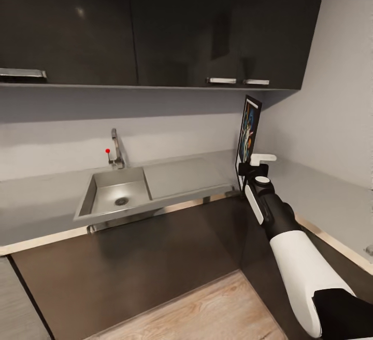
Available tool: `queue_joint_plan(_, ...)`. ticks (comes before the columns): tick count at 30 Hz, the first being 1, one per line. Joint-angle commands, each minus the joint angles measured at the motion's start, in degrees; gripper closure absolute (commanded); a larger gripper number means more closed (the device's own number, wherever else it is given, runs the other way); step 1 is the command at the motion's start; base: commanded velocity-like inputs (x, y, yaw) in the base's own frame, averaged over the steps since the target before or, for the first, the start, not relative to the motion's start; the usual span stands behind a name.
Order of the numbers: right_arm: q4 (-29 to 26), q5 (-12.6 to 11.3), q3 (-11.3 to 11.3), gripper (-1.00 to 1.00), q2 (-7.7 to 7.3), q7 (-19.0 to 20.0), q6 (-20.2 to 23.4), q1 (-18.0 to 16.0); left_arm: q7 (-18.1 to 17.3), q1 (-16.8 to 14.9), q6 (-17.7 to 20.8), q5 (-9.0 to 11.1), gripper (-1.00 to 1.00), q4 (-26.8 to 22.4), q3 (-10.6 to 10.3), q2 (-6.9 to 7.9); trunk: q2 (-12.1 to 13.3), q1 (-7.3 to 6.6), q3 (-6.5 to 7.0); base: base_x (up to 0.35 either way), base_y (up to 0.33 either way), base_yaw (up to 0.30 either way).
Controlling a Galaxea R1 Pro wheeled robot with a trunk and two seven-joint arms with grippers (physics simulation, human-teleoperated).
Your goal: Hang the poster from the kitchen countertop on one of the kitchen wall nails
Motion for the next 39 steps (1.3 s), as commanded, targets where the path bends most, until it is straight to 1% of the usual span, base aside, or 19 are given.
queue_joint_plan(1, -0.1, -0.2, 0.1, 1.0, -0.02, -0.2, 0.3, 0.0, -0.4, 0.0, 0.0, 0.6, -1.0, -0.1, 0.1, -0.01, 0.0, -0.04, -0.05, -0.338, 0.0, 0.0)
queue_joint_plan(16, -0.2, -0.2, 0.1, 1.0, -0.02, -0.1, 0.3, 0.4, -0.4, 0.0, 0.0, 0.6, -1.0, -0.1, 0.1, -0.01, 0.0, -0.04, -0.05, -0.338, 0.0, 0.0)
queue_joint_plan(18, -1.0, -0.3, 0.1, 1.0, -0.04, -0.1, 0.3, 0.5, -0.4, 0.0, 0.0, 0.6, -1.0, -0.1, 0.1, -0.01, 0.0, -0.04, -0.05, -0.338, 0.0, 0.0)
queue_joint_plan(19, -1.7, -0.4, 0.1, 1.0, -0.08, -0.1, 0.3, 0.7, -0.4, 0.0, 0.0, 0.6, -1.0, -0.1, 0.1, -0.01, 0.0, -0.04, -0.05, -0.338, 0.0, 0.0)
queue_joint_plan(21, -6.9, -0.6, 0.1, 1.0, -0.21, 0.4, 0.5, 3.2, -0.4, 0.0, 0.0, 0.6, -1.0, -0.1, 0.1, -0.01, 0.0, -0.04, -0.05, -0.338, 0.0, 0.0)
queue_joint_plan(24, -11.3, -0.6, 0.1, 1.0, -0.25, 1.7, 2.3, 5.5, -0.4, 0.0, 0.0, 0.6, -1.0, -0.1, 0.1, -0.01, 0.0, -0.04, -0.05, -0.336, 0.0, 0.0)
queue_joint_plan(25, -13.9, -0.6, 0.1, 1.0, -0.27, 3.3, 4.4, 6.8, -0.4, 0.0, 0.0, 0.6, -1.0, -0.1, 0.1, -0.01, 0.0, -0.04, -0.05, -0.275, 0.0, 0.0)
queue_joint_plan(26, -15.1, -0.6, 0.1, 1.0, -0.27, 4.3, 5.4, 7.4, -0.4, 0.0, 0.0, 0.6, -1.0, -0.1, 0.1, -0.01, 0.0, -0.04, -0.05, -0.228, 0.0, 0.0)
queue_joint_plan(28, -20.5, -0.5, 0.0, 1.0, -0.32, 9.6, 8.0, 10.4, -0.4, 0.0, 0.0, 0.6, -1.0, -0.1, 0.1, 0.02, 0.0, -0.04, -0.05, -0.12, 0.0, 0.0)
queue_joint_plan(30, -23.2, -0.5, -0.2, 1.0, -0.44, 12.3, 8.6, 12.1, -0.4, 0.0, 0.0, 0.6, -1.0, -0.1, 0.1, 0.06, 0.0, -0.04, -0.05, -0.067, 0.0, 0.0)
queue_joint_plan(31, -25.5, -0.5, -0.5, 1.0, -0.88, 15.2, 9.1, 13.7, -0.5, 0.0, 0.0, 0.6, -1.0, -0.1, 0.1, 0.13, 0.0, -0.04, -0.05, -0.038, 0.0, 0.0)
queue_joint_plan(33, -27.2, -0.5, -0.8, 1.0, -1.38, 18.1, 9.3, 15.3, -0.5, 0.0, 0.0, 0.6, -1.0, -0.1, 0.1, 0.17, 0.0, -0.04, -0.05, -0.028, 0.0, 0.0)
queue_joint_plan(34, -28.5, -0.5, -1.0, 1.0, -1.8, 21.4, 9.5, 16.8, -0.5, 0.0, 0.0, 0.7, -1.0, -0.1, 0.1, 0.2, 0.0, -0.04, -0.05, -0.016, 0.0, 0.0)
queue_joint_plan(36, -29.6, -0.5, -1.4, 1.0, -2.25, 24.9, 9.5, 18.4, -0.5, 0.0, 0.0, 0.7, -1.0, -0.1, 0.2, 0.22, 0.0, -0.04, -0.05, -0.011, 0.0, 0.0)
queue_joint_plan(37, -30.9, -0.5, -3.9, 1.0, -2.91, 30.4, 9.4, 20.8, -0.5, 0.0, 0.0, 0.7, -1.0, -0.1, 0.8, 0.23, 0.0, -0.04, -0.05, -0.005, 0.0, 0.0)
queue_joint_plan(39, -31.5, -0.6, -6.7, 1.0, -3.17, 34.9, 9.4, 22.5, -0.6, 0.0, 0.0, 0.7, -1.0, -0.1, 1.5, 0.24, 0.0, -0.04, -0.05, -0.004, 0.0, 0.0)
